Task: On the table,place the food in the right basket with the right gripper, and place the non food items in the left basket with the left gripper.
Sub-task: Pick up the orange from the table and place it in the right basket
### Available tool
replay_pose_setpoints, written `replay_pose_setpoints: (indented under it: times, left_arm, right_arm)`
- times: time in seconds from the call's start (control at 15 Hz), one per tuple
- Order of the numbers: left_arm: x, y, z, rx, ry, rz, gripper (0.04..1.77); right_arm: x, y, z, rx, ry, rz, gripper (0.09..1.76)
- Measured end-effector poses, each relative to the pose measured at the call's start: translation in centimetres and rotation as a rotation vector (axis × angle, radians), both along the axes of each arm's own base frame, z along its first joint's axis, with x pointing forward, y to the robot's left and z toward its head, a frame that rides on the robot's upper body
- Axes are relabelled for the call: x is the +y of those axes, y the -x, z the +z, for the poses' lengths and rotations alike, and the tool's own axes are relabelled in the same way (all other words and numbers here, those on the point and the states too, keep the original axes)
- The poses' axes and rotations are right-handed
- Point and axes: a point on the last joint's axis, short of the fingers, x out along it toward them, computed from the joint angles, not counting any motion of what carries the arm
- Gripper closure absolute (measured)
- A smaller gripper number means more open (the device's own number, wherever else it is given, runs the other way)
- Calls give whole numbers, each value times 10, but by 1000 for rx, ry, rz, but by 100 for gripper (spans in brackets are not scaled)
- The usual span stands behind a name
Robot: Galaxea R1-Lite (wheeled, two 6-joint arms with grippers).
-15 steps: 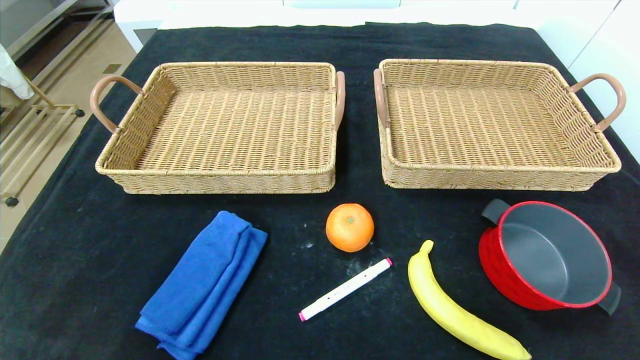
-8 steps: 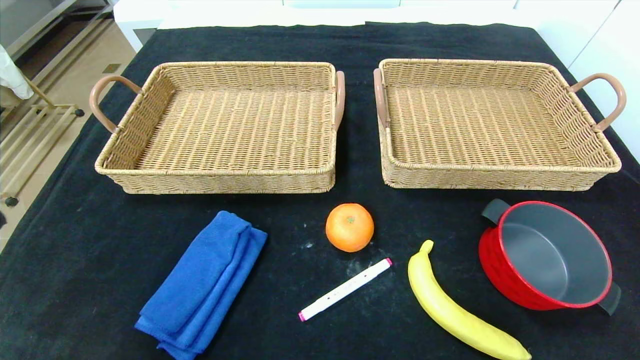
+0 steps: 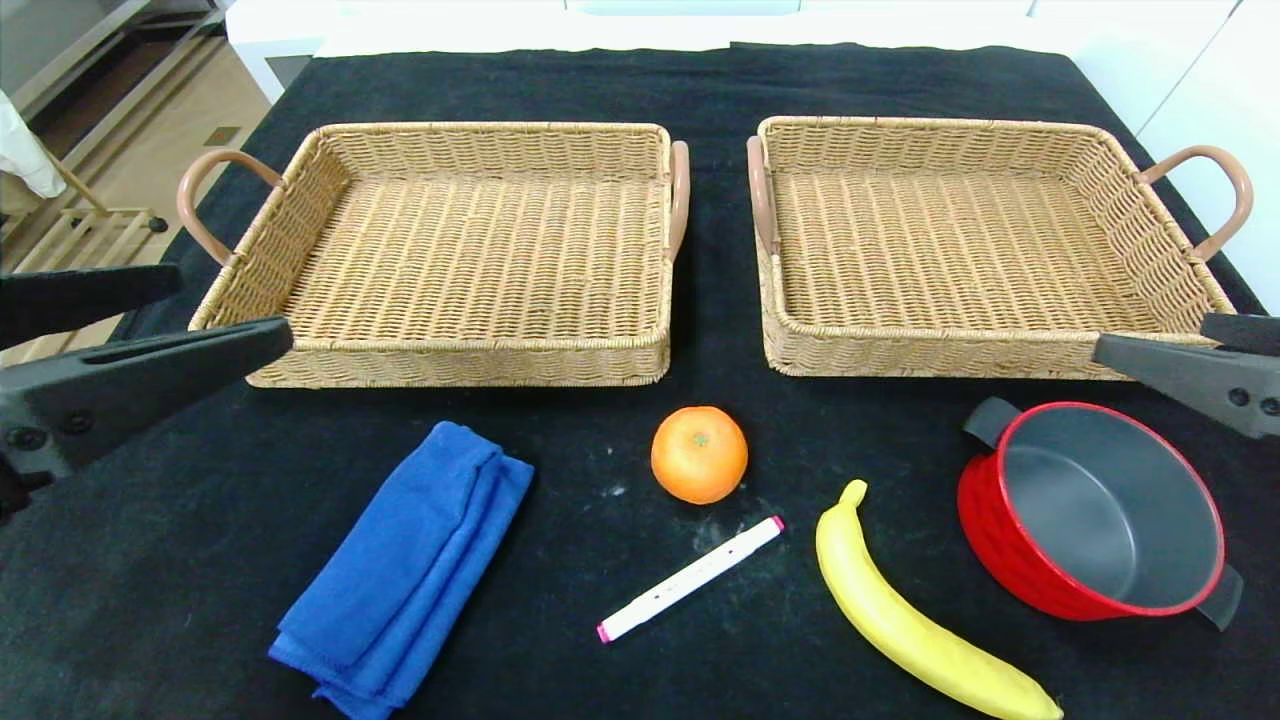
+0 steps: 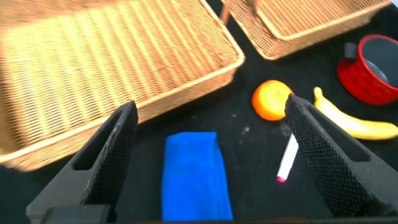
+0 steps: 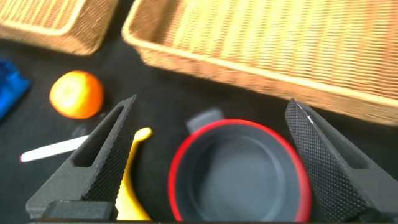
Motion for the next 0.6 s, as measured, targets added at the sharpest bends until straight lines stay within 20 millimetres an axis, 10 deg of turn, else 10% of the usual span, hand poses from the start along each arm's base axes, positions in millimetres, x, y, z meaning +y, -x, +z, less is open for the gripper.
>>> replay_pose_setpoints:
  times: [0.6]
  left_arm:
    - [-25,-33,1,67,-96,-110,9]
  right_arm:
    - [51,-36,0,62,44,167,14]
